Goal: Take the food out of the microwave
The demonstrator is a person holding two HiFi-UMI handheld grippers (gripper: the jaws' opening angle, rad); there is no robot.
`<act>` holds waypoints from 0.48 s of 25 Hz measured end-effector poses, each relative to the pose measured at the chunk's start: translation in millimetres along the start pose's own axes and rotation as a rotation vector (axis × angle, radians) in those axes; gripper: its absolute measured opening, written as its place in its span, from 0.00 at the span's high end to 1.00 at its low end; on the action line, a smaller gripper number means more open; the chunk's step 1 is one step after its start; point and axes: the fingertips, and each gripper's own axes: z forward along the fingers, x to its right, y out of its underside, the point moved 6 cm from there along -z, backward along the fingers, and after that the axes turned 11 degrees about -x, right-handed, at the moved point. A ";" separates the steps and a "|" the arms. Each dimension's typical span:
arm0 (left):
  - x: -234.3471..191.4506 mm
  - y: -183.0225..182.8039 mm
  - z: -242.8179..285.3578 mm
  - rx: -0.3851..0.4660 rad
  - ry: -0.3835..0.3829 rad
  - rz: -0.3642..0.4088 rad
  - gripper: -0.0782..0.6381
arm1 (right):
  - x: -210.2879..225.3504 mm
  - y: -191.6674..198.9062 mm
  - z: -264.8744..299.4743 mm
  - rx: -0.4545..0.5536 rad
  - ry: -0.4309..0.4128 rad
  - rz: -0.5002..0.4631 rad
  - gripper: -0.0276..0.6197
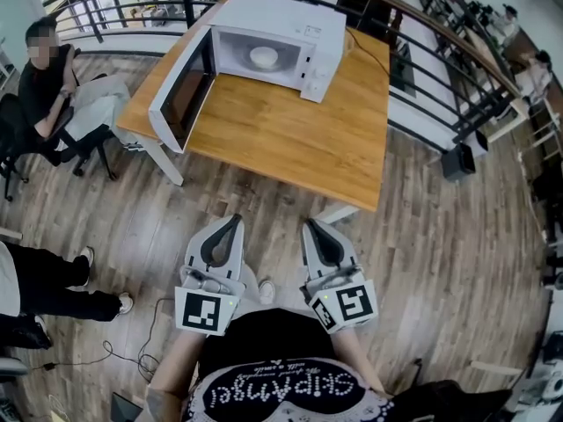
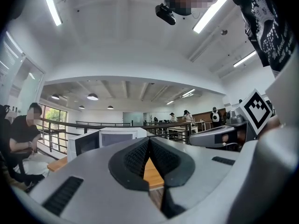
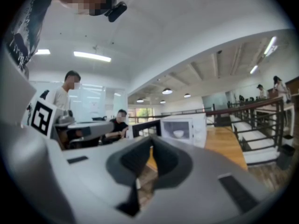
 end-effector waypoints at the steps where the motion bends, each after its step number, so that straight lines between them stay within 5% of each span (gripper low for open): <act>1: -5.8 -1.6 4.7 0.006 0.004 0.001 0.85 | 0.0 -1.4 6.6 -0.002 0.003 -0.001 0.90; 12: -105.1 -28.1 71.6 0.039 0.058 -0.035 0.85 | -1.8 -40.9 105.6 -0.013 0.062 0.020 0.90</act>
